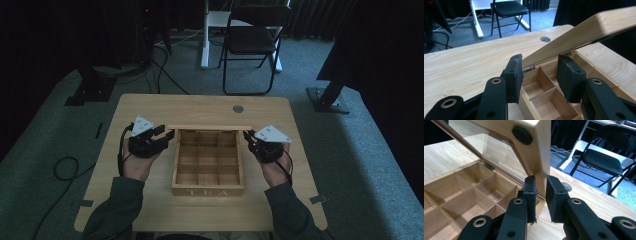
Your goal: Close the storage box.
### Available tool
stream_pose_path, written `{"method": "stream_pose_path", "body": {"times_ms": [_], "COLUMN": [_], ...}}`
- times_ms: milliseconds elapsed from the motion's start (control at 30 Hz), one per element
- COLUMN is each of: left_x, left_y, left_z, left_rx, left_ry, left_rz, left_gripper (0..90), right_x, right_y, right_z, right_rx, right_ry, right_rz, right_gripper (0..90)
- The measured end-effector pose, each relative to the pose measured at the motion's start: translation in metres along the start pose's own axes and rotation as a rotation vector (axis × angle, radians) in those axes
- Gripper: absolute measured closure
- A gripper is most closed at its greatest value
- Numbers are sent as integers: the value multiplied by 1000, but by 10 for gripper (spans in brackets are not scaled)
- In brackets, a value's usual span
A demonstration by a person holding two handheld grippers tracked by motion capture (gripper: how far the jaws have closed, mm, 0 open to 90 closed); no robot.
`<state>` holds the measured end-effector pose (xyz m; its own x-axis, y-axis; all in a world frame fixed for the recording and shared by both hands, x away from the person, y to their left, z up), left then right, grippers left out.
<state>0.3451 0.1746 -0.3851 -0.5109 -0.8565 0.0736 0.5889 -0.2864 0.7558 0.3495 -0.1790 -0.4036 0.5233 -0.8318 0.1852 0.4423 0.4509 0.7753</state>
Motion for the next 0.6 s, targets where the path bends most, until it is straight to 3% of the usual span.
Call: {"method": "stream_pose_path", "body": {"times_ms": [133, 600], "left_x": [4, 16], "left_y": [-2, -13], "left_z": [6, 16], "left_rx": [6, 6], "left_ry": [-16, -47], "left_rz": [15, -1], "left_gripper": [549, 553], "right_x": [-1, -7], "right_y": [-2, -11], "right_z": [1, 3], "right_rx": [-1, -12], "right_ry": [4, 20], "right_rz": [-6, -4], "right_gripper": [780, 751]}}
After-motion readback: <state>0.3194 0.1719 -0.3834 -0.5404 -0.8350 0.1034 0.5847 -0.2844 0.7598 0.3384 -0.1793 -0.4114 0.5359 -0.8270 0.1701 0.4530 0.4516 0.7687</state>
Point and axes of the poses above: each handheld gripper's, and its own axes: z roughly backward along the jaws, y roughly out of its top, x roughly to its right, the point moved 1 cm from there along -z, roughly forward along the jaws, and after that the axes turned 15 degrees about -x, right-handed, at the moved point
